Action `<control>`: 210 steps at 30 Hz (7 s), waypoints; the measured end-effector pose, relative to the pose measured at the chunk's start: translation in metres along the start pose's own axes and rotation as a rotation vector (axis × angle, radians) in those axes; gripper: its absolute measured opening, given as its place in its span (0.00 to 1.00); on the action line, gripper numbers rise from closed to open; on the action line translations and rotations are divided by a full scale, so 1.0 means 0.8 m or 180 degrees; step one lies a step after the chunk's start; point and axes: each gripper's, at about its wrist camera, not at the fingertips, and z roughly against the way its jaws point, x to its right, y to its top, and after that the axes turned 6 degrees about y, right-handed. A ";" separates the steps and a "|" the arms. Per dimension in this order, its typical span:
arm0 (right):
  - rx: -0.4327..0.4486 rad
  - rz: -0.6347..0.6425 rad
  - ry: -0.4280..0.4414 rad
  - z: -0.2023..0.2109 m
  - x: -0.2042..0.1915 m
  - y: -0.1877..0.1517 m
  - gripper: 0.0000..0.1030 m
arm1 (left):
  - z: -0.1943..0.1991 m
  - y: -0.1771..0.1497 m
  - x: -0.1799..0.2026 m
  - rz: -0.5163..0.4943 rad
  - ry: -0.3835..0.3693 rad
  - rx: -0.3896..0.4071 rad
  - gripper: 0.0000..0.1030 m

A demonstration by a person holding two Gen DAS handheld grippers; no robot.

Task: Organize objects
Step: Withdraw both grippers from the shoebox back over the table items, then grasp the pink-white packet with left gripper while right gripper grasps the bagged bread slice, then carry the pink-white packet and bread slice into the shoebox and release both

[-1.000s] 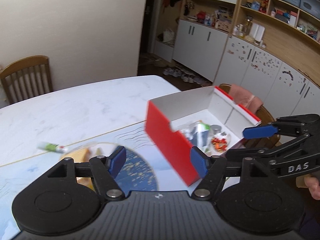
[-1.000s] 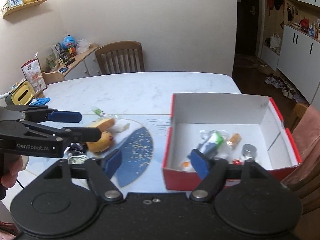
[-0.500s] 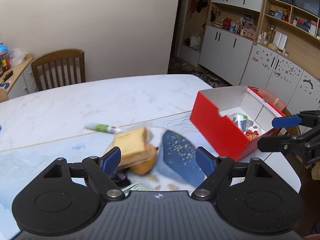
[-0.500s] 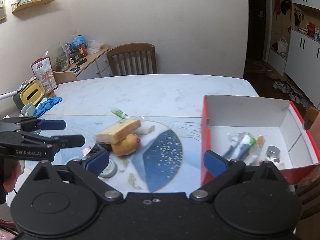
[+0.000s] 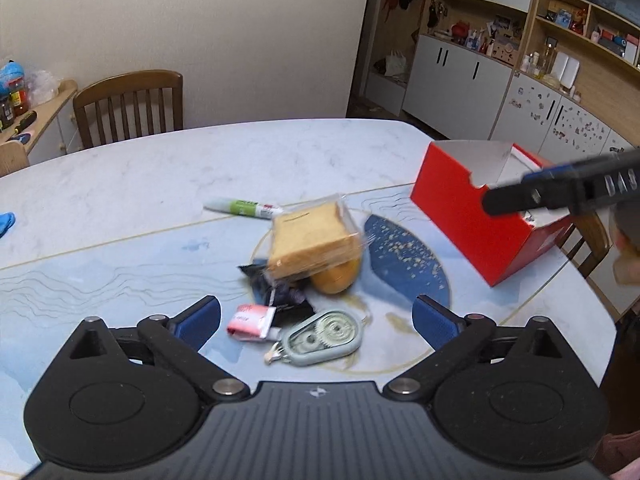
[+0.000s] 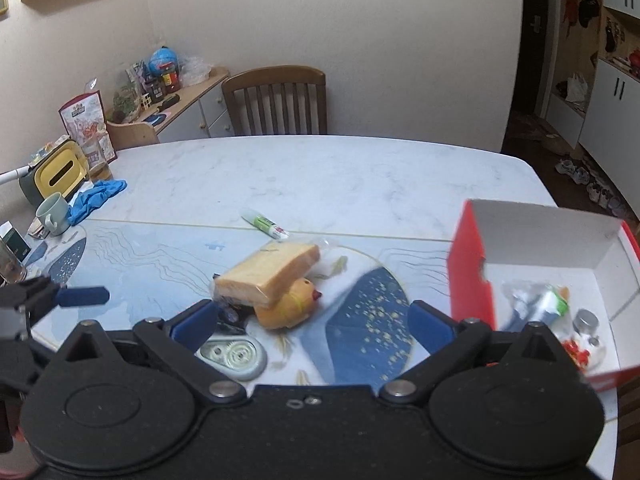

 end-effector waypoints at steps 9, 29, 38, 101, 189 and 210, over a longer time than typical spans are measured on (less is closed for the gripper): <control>-0.0161 0.0074 0.0048 -0.059 -0.032 0.029 0.99 | -0.024 -0.019 -0.029 -0.0017 0.0045 -0.0057 1.00; -0.0599 0.0045 -0.0055 -0.177 -0.051 0.053 0.99 | -0.110 -0.041 -0.035 -0.0436 0.0044 -0.0134 1.00; -0.0751 -0.0016 -0.0173 -0.216 -0.046 0.055 0.99 | -0.134 -0.031 -0.055 -0.0278 -0.0027 -0.0209 0.99; -0.0056 -0.0818 0.0494 -0.102 0.016 0.046 0.23 | -0.080 -0.009 -0.048 0.0172 0.0023 -0.0246 0.45; -0.0287 -0.0806 -0.0662 -0.010 0.413 -0.027 0.23 | -0.368 0.216 0.428 -0.1144 -0.0217 -0.1041 0.46; -0.0272 -0.0567 -0.0541 0.024 0.409 -0.033 0.60 | -0.372 0.218 0.423 -0.0958 -0.0204 -0.1085 0.58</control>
